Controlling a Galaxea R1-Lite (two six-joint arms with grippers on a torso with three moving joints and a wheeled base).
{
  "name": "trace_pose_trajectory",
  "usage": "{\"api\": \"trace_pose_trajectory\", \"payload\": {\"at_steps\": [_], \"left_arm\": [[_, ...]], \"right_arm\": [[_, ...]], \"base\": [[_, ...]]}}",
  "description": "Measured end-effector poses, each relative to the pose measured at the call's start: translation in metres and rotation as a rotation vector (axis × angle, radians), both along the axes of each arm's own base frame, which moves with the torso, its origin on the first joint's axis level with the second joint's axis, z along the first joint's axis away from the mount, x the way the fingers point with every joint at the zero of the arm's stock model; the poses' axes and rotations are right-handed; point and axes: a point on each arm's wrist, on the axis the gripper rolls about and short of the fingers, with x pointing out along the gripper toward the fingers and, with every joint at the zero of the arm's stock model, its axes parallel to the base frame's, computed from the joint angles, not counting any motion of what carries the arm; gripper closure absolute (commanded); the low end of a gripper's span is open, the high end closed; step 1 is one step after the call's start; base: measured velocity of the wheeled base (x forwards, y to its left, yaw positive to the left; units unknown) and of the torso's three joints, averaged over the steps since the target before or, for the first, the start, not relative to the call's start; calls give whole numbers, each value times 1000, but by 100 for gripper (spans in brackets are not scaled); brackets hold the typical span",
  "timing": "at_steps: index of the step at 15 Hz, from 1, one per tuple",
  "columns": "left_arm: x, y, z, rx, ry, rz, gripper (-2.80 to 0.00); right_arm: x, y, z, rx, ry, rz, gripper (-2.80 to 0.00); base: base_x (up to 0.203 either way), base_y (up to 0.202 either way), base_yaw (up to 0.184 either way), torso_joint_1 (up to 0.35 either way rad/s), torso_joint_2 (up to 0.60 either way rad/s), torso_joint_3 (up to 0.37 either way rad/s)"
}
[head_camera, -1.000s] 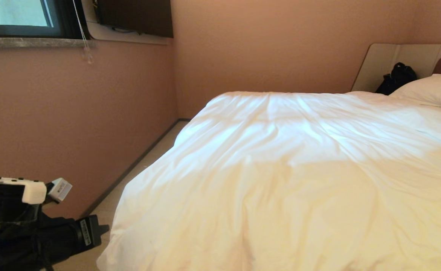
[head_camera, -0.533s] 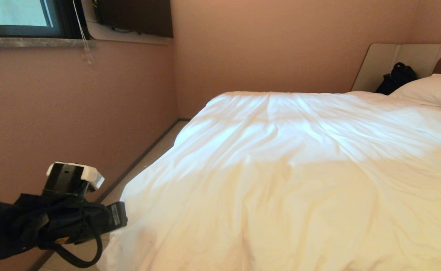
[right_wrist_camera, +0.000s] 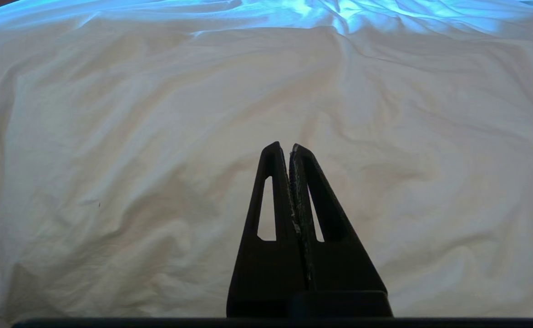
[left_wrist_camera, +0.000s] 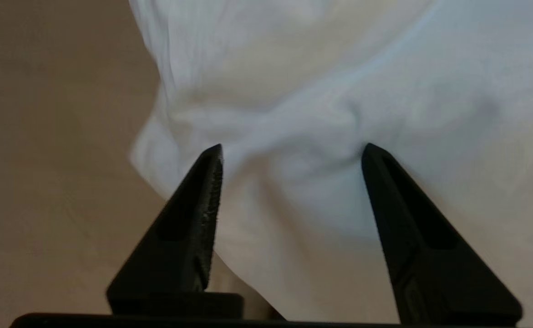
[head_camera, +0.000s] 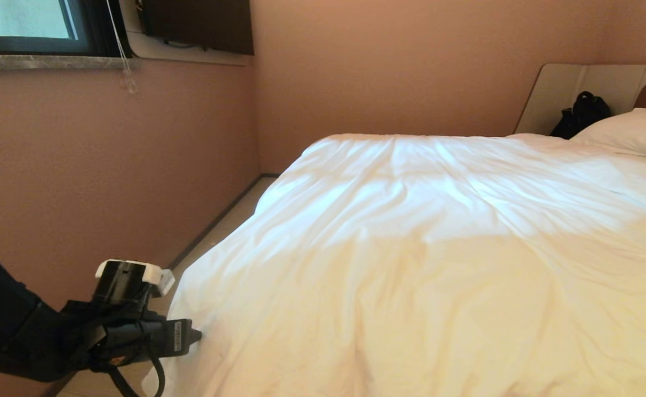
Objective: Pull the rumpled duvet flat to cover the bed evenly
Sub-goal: Flatten the corners of the folded blanket
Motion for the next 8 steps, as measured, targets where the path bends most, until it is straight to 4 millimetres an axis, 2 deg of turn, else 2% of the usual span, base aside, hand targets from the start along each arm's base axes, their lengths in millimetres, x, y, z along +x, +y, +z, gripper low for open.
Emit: {"api": "trace_pose_trajectory", "payload": {"at_steps": [3, 8], "left_arm": [[1, 6, -16, 95, -120, -101, -280], [12, 7, -54, 143, -190, -152, -280]], "right_arm": [[0, 0, 0, 0, 0, 0, 0], [0, 0, 0, 0, 0, 0, 0]], "base": [[0, 0, 0, 0, 0, 0], [0, 0, 0, 0, 0, 0]]}}
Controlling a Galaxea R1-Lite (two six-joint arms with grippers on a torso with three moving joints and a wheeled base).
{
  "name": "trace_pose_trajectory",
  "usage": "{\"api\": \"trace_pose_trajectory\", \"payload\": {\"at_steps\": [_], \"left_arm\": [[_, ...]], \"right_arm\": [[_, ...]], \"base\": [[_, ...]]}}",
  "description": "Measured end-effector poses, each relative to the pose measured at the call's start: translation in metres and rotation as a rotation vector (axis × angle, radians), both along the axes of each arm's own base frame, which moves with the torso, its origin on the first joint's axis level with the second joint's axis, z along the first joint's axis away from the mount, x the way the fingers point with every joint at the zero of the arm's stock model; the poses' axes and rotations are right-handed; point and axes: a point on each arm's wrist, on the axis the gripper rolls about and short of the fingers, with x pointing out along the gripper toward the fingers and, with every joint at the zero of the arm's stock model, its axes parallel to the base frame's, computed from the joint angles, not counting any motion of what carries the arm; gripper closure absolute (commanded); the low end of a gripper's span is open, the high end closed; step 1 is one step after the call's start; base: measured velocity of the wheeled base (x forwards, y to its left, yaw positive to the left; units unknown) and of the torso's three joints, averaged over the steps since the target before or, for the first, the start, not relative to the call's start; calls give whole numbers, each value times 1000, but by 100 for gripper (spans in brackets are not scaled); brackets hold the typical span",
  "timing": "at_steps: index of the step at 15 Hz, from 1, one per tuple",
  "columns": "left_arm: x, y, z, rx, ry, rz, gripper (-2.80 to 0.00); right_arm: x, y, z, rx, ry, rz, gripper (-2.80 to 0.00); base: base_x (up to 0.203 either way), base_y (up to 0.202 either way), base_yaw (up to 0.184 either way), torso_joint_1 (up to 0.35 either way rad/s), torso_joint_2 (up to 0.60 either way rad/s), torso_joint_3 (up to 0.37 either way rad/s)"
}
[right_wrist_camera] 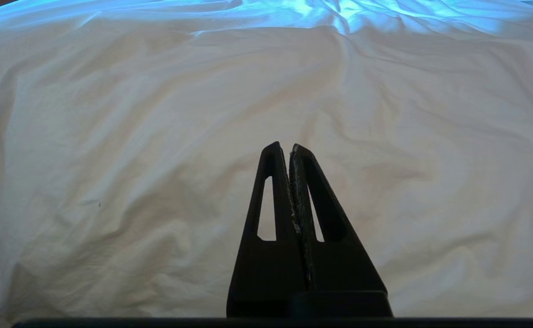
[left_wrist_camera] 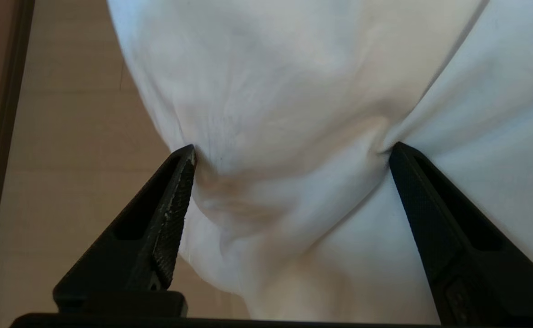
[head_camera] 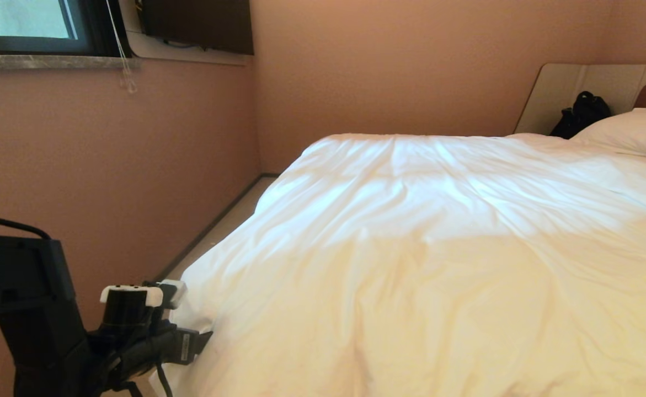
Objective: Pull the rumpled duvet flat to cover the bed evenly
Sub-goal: Flatten the corners of the folded blanket
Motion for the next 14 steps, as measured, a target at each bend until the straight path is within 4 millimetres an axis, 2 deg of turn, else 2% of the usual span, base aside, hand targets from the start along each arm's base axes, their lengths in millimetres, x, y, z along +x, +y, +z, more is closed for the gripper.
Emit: {"api": "trace_pose_trajectory", "payload": {"at_steps": [3, 8, 11, 14], "left_arm": [[-14, -2, -7, -60, -92, -115, -280], [-48, -2, 4, -69, -110, -273, -280], [-54, -2, 11, -45, -136, -302, -280], [-48, -3, 1, -14, -123, -352, -280]], "right_arm": [[0, 0, 0, 0, 0, 0, 0], [0, 0, 0, 0, 0, 0, 0], [0, 0, 0, 0, 0, 0, 0], [0, 0, 0, 0, 0, -1, 0]], "base": [[0, 0, 0, 0, 0, 0], [0, 0, 0, 0, 0, 0], [0, 0, 0, 0, 0, 0], [0, 0, 0, 0, 0, 0]]}}
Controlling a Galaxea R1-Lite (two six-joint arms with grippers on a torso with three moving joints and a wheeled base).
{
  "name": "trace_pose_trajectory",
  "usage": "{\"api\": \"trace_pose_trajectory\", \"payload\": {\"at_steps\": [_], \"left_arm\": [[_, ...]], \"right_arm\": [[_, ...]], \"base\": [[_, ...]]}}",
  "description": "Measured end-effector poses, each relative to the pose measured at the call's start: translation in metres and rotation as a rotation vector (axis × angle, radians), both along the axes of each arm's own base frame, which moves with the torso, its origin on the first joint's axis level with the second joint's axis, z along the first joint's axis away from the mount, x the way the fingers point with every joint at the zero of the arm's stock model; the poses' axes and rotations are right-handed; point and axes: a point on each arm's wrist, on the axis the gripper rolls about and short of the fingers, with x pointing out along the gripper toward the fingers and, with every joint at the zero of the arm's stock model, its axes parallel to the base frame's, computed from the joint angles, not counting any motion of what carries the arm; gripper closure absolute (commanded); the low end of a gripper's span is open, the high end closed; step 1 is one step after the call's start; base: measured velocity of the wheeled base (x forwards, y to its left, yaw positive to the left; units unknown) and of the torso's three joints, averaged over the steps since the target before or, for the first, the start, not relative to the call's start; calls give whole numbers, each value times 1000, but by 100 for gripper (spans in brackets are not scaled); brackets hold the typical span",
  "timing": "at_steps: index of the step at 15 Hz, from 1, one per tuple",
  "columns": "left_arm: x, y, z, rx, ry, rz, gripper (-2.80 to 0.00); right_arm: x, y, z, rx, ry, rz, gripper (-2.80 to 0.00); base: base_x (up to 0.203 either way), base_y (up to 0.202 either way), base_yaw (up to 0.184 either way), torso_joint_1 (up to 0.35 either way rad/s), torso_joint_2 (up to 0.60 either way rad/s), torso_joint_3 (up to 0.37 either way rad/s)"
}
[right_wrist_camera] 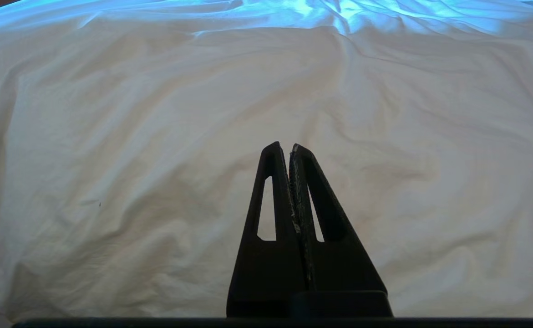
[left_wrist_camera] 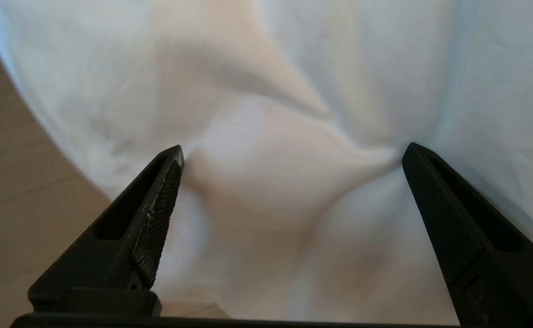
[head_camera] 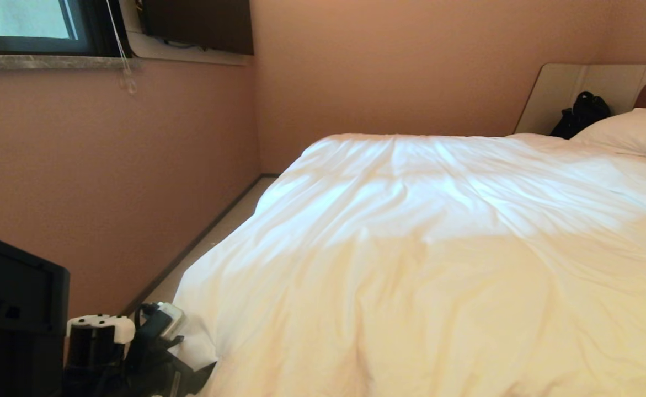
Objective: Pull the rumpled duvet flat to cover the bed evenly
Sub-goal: Flatten the corners of the folded blanket
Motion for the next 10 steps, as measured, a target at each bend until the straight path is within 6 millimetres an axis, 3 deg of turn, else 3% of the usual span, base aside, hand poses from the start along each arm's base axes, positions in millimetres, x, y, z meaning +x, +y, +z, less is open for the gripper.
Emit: {"api": "trace_pose_trajectory", "payload": {"at_steps": [10], "left_arm": [[41, -5, -36, 16, -18, -80, -280]], "right_arm": [[0, 0, 0, 0, 0, 0, 0]], "base": [[0, 0, 0, 0, 0, 0]]}}
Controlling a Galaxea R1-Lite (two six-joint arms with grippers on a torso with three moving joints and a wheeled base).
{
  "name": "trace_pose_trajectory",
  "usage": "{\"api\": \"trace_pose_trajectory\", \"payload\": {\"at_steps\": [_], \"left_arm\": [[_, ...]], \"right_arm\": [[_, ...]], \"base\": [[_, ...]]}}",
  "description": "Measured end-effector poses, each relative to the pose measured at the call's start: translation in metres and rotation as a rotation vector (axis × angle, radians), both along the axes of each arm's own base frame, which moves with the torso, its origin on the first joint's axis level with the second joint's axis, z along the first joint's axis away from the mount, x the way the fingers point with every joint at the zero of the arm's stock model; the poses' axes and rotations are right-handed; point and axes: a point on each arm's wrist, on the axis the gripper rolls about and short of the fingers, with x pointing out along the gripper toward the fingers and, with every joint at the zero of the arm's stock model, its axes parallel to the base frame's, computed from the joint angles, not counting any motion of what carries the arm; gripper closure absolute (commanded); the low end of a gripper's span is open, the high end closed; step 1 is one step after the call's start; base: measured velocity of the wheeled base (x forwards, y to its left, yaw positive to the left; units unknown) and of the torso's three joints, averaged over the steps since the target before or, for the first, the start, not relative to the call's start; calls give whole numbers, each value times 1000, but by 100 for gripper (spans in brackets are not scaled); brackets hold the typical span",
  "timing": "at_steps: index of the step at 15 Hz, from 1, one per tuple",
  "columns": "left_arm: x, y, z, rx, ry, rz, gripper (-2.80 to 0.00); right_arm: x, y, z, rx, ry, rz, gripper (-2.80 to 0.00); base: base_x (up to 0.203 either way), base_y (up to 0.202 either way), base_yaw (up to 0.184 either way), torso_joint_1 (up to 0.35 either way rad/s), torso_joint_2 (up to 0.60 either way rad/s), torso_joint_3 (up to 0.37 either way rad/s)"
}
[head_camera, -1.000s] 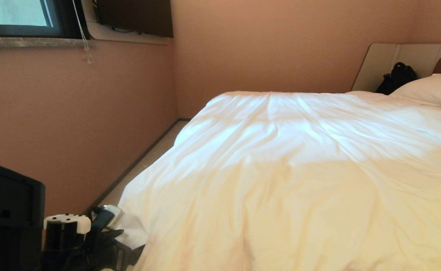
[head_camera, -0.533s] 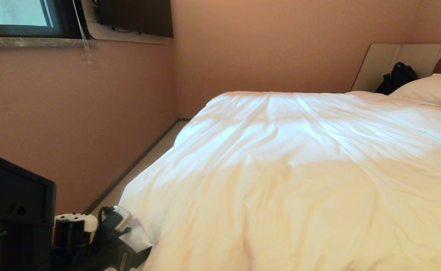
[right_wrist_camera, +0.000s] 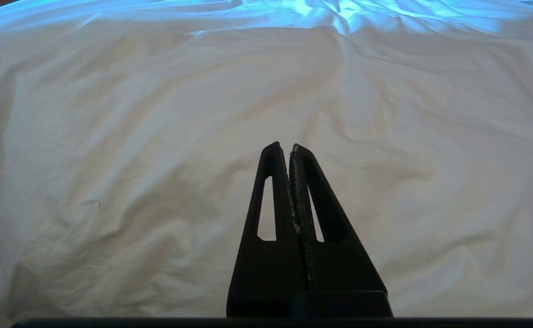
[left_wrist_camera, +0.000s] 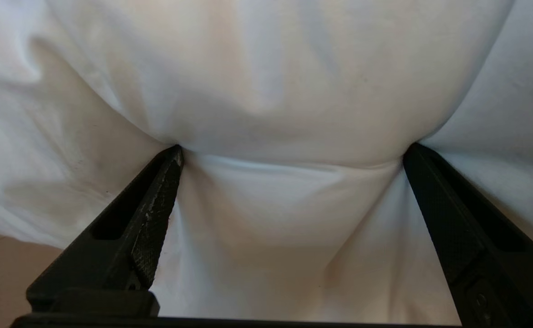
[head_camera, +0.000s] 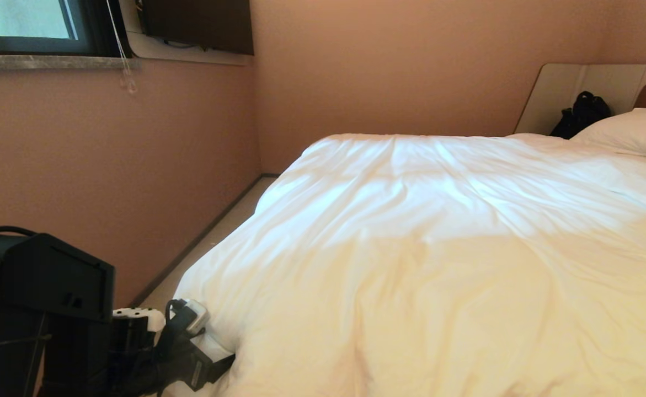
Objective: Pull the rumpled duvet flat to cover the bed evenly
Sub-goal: Flatten the corners of the folded blanket
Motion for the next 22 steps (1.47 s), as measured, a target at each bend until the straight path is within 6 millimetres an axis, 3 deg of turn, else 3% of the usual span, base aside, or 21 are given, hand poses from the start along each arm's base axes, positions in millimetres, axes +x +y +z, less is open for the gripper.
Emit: {"api": "trace_pose_trajectory", "payload": {"at_steps": [5, 6, 22], "left_arm": [[7, -1, -6, 11, -9, -10, -280], [8, -1, -7, 11, -11, -10, 0], [7, -2, 4, 35, -54, -23, 0]], "right_arm": [[0, 0, 0, 0, 0, 0, 0], [0, 0, 0, 0, 0, 0, 0], [0, 0, 0, 0, 0, 0, 0]], "base": [[0, 0, 0, 0, 0, 0], [0, 0, 0, 0, 0, 0], [0, 0, 0, 0, 0, 0]]}}
